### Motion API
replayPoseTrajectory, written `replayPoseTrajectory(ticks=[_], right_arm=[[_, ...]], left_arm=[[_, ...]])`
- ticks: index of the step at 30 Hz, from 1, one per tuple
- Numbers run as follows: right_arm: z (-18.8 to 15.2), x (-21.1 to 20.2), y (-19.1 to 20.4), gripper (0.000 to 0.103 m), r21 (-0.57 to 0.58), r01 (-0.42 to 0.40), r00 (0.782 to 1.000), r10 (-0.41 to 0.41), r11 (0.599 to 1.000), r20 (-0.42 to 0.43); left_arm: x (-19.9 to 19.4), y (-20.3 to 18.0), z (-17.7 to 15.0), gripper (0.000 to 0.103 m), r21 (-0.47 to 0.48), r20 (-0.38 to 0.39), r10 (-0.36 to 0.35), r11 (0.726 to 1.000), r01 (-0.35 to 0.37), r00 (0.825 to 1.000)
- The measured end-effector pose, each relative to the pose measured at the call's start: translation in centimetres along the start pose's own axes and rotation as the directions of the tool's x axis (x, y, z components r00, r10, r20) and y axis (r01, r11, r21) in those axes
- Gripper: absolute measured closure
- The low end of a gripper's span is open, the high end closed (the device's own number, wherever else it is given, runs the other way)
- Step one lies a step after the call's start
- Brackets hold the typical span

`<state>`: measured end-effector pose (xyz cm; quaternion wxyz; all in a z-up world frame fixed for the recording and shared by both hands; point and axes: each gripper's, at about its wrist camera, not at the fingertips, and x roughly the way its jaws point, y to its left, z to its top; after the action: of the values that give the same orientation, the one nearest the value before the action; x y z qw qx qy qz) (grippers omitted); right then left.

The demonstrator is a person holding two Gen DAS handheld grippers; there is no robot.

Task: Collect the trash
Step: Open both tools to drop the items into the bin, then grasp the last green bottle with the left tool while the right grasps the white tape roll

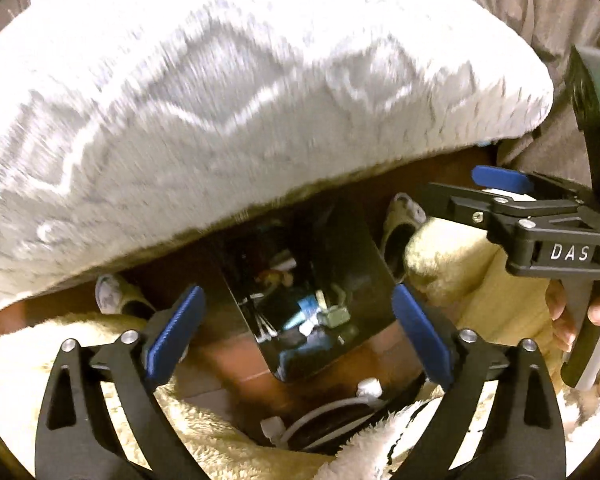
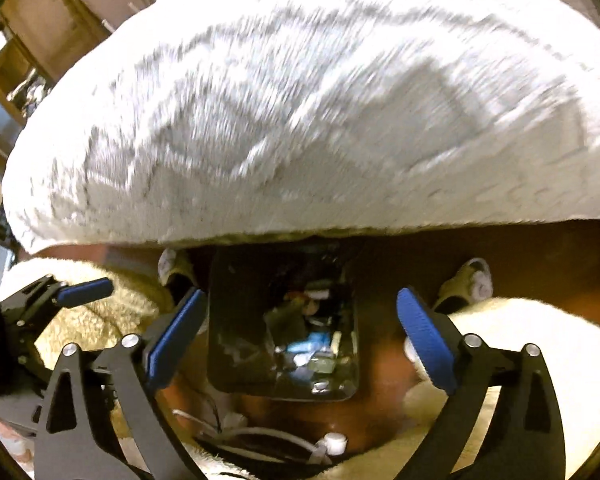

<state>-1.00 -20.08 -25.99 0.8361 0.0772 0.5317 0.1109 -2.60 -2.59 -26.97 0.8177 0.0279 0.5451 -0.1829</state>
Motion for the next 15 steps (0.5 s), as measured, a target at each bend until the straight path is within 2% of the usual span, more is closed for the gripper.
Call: replayPoseTrajectory(ticks=[8, 15], right_arm=[[1.9, -4.4, -0.6, 0.005, 0.009, 0.008, 0.994, -0.009, 1.000, 0.105], [5.1, -7.3, -0.3, 0.005, -0.028, 0.044, 0.983, -0.038, 0.999, 0.181]], left_arm=[[-4.0, -0.2, 2.2, 0.011, -0.005, 0.095, 0.027, 1.000, -0.027, 0.995], [-7.5, 0.9, 5.3, 0.010, 0.002, 0.179, 0.070, 0.997, -0.072, 0.981]])
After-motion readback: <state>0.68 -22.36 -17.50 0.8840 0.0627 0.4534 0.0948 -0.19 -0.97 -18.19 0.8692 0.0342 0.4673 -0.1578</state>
